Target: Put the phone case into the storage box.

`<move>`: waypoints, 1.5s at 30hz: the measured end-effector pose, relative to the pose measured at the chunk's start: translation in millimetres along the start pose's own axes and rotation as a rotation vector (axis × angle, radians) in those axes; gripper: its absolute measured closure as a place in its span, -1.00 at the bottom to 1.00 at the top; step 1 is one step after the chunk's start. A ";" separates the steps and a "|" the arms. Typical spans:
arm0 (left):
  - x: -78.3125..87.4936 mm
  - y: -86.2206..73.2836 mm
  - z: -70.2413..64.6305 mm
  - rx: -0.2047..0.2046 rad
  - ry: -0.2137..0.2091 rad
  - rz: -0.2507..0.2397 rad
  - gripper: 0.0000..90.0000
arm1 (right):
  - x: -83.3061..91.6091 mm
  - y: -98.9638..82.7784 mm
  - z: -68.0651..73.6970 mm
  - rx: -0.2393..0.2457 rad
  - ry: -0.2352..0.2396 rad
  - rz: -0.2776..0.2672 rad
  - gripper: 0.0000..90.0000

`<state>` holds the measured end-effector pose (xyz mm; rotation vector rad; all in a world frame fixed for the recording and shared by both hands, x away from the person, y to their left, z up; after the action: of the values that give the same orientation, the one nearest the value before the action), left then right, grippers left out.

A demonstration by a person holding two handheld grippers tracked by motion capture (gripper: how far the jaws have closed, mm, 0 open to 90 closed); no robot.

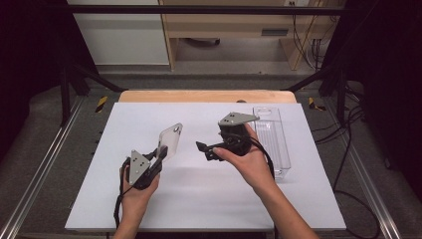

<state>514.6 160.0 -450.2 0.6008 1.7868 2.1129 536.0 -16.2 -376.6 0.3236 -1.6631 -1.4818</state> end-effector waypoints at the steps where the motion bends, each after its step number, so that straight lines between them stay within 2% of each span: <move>1: 0.3 0.6 -0.4 0.021 -0.006 -0.004 0.80 | -0.3 0.2 0.2 0.003 -0.007 -0.017 -0.89; 5: 1.0 1.9 -2.6 0.129 -0.039 -0.025 0.80 | -2.4 0.8 1.6 0.003 -0.024 -0.068 -0.91; 9: 0.8 2.1 -7.5 0.140 -0.053 -0.024 0.80 | -6.7 1.8 0.4 0.011 -0.073 -0.104 -0.91; 17: 2.1 5.1 -15.2 0.236 -0.089 -0.038 0.80 | -15.7 13.0 9.6 -0.032 -0.084 -0.210 -0.89; 20: 3.0 5.3 -17.1 0.280 -0.104 -0.042 0.80 | -18.1 14.9 13.4 -0.033 -0.097 -0.226 -0.88; 23: 3.3 4.6 -19.1 0.300 -0.112 -0.044 0.80 | -21.0 16.5 19.3 -0.053 -0.079 -0.242 -0.90; 26: 2.8 2.5 -20.0 0.297 -0.111 -0.035 0.80 | -24.6 16.6 26.3 -0.041 -0.064 -0.242 -0.92; 29: 2.0 1.1 -20.5 0.325 -0.116 -0.033 0.80 | -30.2 15.9 32.3 -0.023 -0.062 -0.234 -0.94; 31: 1.5 0.0 -20.9 0.344 -0.116 -0.035 0.80 | -32.6 16.1 35.0 -0.030 -0.059 -0.237 -0.94; 35: 0.5 -1.9 -22.3 0.338 -0.115 -0.030 0.80 | -39.9 15.1 45.5 -0.027 -0.040 -0.241 -0.94; 39: 1.6 -0.3 -23.4 0.337 -0.110 -0.040 0.80 | -50.6 9.5 55.9 -0.013 -0.039 -0.217 -0.93; 43: 1.1 -1.2 -24.6 0.331 -0.101 -0.040 0.80 | -56.7 8.7 61.1 -0.037 -0.039 -0.215 -0.92; 45: 0.3 -2.0 -25.3 0.335 -0.102 -0.038 0.80 | -57.9 8.9 63.6 -0.034 -0.031 -0.220 -0.93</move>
<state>501.6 138.8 -455.6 0.7354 2.0906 1.7357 527.1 69.1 -388.0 0.4793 -1.6667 -1.6825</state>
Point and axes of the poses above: each handheld gripper's, and its own axes: x roughly backward along the jaws, y roughly out of its top, z roughly to its left, the point moved 9 cm from there along -x, roughly forward along the jaws, and after that the axes turned 2 degrees about -z, right-handed, at the moved point
